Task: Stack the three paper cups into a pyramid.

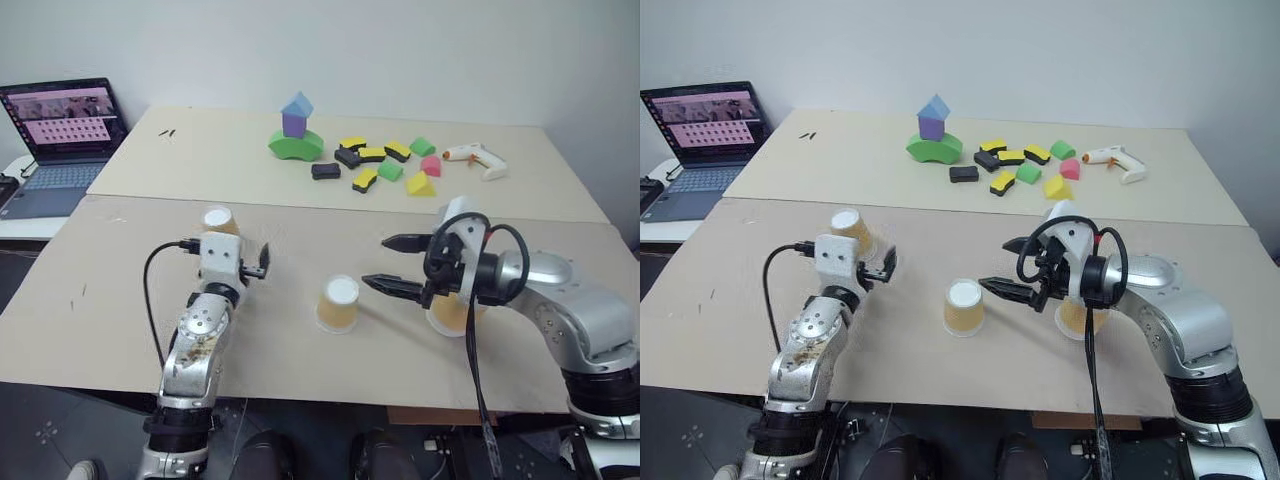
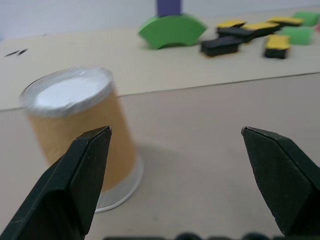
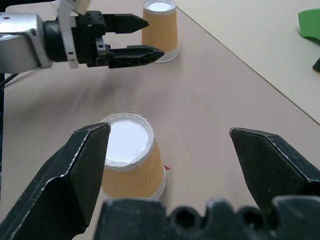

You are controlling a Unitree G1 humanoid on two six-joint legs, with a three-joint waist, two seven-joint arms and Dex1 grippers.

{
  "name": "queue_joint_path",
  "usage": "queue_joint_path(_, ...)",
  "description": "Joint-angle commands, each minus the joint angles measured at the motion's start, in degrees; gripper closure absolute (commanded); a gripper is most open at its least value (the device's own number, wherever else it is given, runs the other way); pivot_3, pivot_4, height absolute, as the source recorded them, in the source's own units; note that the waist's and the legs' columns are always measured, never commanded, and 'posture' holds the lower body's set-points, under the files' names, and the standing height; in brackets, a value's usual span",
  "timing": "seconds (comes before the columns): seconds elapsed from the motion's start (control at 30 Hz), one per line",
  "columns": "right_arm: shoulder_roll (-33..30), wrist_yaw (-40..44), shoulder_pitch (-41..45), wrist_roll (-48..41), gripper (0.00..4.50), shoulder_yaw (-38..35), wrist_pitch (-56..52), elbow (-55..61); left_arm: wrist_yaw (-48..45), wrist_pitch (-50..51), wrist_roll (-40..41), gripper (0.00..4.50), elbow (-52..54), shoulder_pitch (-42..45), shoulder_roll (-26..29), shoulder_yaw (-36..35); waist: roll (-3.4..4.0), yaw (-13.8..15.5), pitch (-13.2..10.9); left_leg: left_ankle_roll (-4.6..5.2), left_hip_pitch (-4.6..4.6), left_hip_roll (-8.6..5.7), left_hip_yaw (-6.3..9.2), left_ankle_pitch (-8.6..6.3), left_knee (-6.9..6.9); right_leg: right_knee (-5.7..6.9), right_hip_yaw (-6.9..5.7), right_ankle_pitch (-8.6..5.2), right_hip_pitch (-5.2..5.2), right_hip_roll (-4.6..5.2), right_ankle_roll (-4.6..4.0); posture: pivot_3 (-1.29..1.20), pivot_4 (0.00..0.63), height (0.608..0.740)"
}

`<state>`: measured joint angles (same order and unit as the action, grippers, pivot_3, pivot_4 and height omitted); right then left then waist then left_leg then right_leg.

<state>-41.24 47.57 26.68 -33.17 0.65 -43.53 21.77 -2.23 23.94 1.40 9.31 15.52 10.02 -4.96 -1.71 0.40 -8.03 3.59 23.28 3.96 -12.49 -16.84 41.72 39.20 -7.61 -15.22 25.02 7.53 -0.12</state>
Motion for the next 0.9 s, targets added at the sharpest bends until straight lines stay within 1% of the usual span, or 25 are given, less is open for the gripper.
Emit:
queue_joint_path(0.03, 0.29, 0.33, 1.46, 0.08, 0.0, -0.83, 1.76, 0.94, 2.78, -1.15, -0.89, 0.05, -2.57, 3.96, 0.28, -2.24, 0.0, 0.03, 0.0, 0.0, 0.01, -0.02, 0.0, 0.0, 0.0, -0.01, -0.01, 0.0, 0.0, 0.0, 0.0, 0.0, 0.15, 0.703)
queue_joint_path(0.27, 0.52, 0.29, 1.31, 0.07, 0.0, -1.34, 1.63, 1.08, 0.73, -3.39, 0.1, 0.05, -9.84, 10.68, 1.85, -2.64, 0.0, 0.21, 0.0, 0.01, 0.09, -0.03, 0.02, -0.01, 0.0, -0.07, -0.12, 0.0, -0.01, 0.01, 0.01, 0.0, 0.15, 0.703)
queue_joint_path(0.57, 0.81, -0.41, 0.52, 0.21, 0.0, -1.33, 1.53, 1.52, -1.88, -5.14, 2.16, 0.05, -16.42, 17.05, 4.44, -4.68, 0.0, -0.08, 0.0, 0.0, 0.08, -0.03, 0.01, 0.0, -0.01, -0.07, -0.13, -0.01, 0.0, -0.01, 0.02, 0.0, 0.15, 0.703)
queue_joint_path(0.7, 0.99, -0.66, 0.16, 0.19, 0.0, -1.39, 1.54, 1.79, -2.67, -5.55, 2.46, 0.05, -18.35, 18.66, 5.03, -4.69, 0.0, -0.08, 0.0, 0.01, 0.09, -0.05, 0.01, -0.01, 0.0, -0.07, -0.13, -0.01, -0.01, -0.01, 0.02, 0.0, 0.15, 0.703)
queue_joint_path(0.9, 1.17, -0.88, -0.36, 0.37, 0.0, -1.39, 1.69, 2.1, -3.67, -4.26, 3.99, 0.05, -18.86, 19.04, 4.47, -4.74, 0.0, -0.16, 0.0, 0.0, 0.11, -0.05, 0.01, 0.0, 0.0, -0.08, -0.14, -0.01, 0.0, -0.01, 0.03, 0.0, 0.15, 0.703)
